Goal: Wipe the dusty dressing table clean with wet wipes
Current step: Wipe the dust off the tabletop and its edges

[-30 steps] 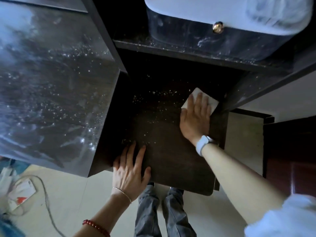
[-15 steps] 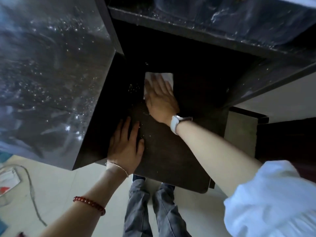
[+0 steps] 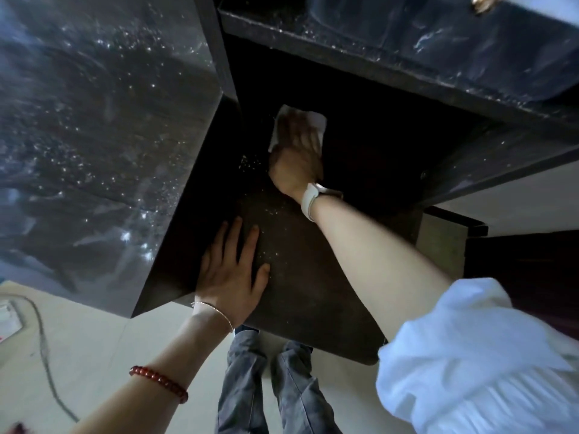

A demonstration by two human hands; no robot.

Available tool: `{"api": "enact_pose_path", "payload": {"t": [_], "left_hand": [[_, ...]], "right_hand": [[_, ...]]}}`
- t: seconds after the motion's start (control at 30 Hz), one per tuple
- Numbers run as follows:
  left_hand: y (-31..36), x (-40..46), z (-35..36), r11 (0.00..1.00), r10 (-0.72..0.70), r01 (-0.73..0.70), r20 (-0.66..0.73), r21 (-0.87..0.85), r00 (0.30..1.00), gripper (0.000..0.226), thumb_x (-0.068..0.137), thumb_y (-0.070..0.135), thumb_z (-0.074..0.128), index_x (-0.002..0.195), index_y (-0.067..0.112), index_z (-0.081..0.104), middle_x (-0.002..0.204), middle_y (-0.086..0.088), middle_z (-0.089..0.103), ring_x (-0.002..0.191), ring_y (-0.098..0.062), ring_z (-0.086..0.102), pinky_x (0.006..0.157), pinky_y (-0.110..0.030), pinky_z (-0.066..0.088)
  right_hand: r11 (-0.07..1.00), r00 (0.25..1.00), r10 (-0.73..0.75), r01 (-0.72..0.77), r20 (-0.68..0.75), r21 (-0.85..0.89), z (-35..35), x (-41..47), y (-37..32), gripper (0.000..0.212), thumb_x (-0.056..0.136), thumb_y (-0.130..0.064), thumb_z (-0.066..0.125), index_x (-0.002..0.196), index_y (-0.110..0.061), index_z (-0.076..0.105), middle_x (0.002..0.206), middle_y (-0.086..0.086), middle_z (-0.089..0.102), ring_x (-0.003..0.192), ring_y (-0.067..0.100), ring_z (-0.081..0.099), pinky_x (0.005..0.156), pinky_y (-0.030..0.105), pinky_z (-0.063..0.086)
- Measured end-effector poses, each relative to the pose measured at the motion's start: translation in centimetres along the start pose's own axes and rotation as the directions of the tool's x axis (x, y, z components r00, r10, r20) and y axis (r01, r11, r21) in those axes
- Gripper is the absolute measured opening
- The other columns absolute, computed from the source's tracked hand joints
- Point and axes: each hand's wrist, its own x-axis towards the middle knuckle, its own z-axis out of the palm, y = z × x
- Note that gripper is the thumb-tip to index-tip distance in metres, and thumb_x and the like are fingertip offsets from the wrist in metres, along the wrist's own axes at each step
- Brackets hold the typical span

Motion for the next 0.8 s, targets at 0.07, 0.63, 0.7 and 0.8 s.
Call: {"api": "enact_pose_path", "payload": {"t": [0.07, 0.63, 0.7, 0.8], "left_hand": [[-0.1, 0.0, 0.1, 1.0, 0.012, -0.012, -0.021, 0.002, 1.0, 0.06, 0.082, 0.047, 0.031, 0.131, 0.013, 0.038, 0.138, -0.021, 0.044, 0.127, -0.031, 0.023, 0.096, -0.043, 0.029], [-0.5, -0.6, -0.1, 0.994, 0.023, -0.027, -0.035, -0.109, 0.999, 0.055, 0.083, 0.043, 0.034, 0.13, 0.015, 0.038, 0.141, -0.018, 0.04, 0.131, -0.028, 0.022, 0.097, -0.052, 0.039], [-0.4, -0.8, -0.1, 0.993, 0.019, -0.024, -0.049, -0.118, 0.999, 0.053, 0.084, 0.042, 0.034, 0.13, 0.015, 0.037, 0.141, -0.018, 0.04, 0.132, -0.027, 0.021, 0.101, -0.05, 0.036], [-0.4, -1.5, -0.1, 0.987, 0.028, -0.04, -0.084, -0.155, 0.996, 0.051, 0.085, 0.037, 0.036, 0.13, 0.013, 0.038, 0.14, -0.021, 0.041, 0.132, -0.027, 0.024, 0.107, -0.044, 0.03]], "right_hand": [[0.994, 0.994, -0.111, 0.111, 0.014, -0.018, -0.3, 0.9, -0.7, 0.061, 0.092, -0.022, 0.036, 0.146, -0.007, 0.012, 0.156, 0.009, 0.01, 0.143, 0.022, 0.002, 0.114, 0.034, -0.001], [0.977, 0.969, -0.21, 0.211, 0.128, 0.009, -2.3, 0.5, 3.4, 0.059, 0.089, -0.02, 0.032, 0.145, -0.006, 0.017, 0.154, 0.013, 0.015, 0.143, 0.025, 0.009, 0.114, 0.034, 0.002], [0.99, 0.98, -0.142, 0.143, 0.139, -0.001, -2.0, 1.7, 1.7, 0.06, 0.091, -0.016, 0.037, 0.146, -0.008, 0.012, 0.156, 0.009, 0.008, 0.143, 0.021, 0.001, 0.114, 0.032, -0.002], [0.972, 0.968, -0.231, 0.225, 0.098, 0.069, -1.0, -0.1, -0.1, 0.061, 0.089, -0.015, 0.038, 0.145, -0.006, 0.017, 0.155, 0.009, 0.012, 0.143, 0.021, 0.005, 0.114, 0.031, -0.001]]}}
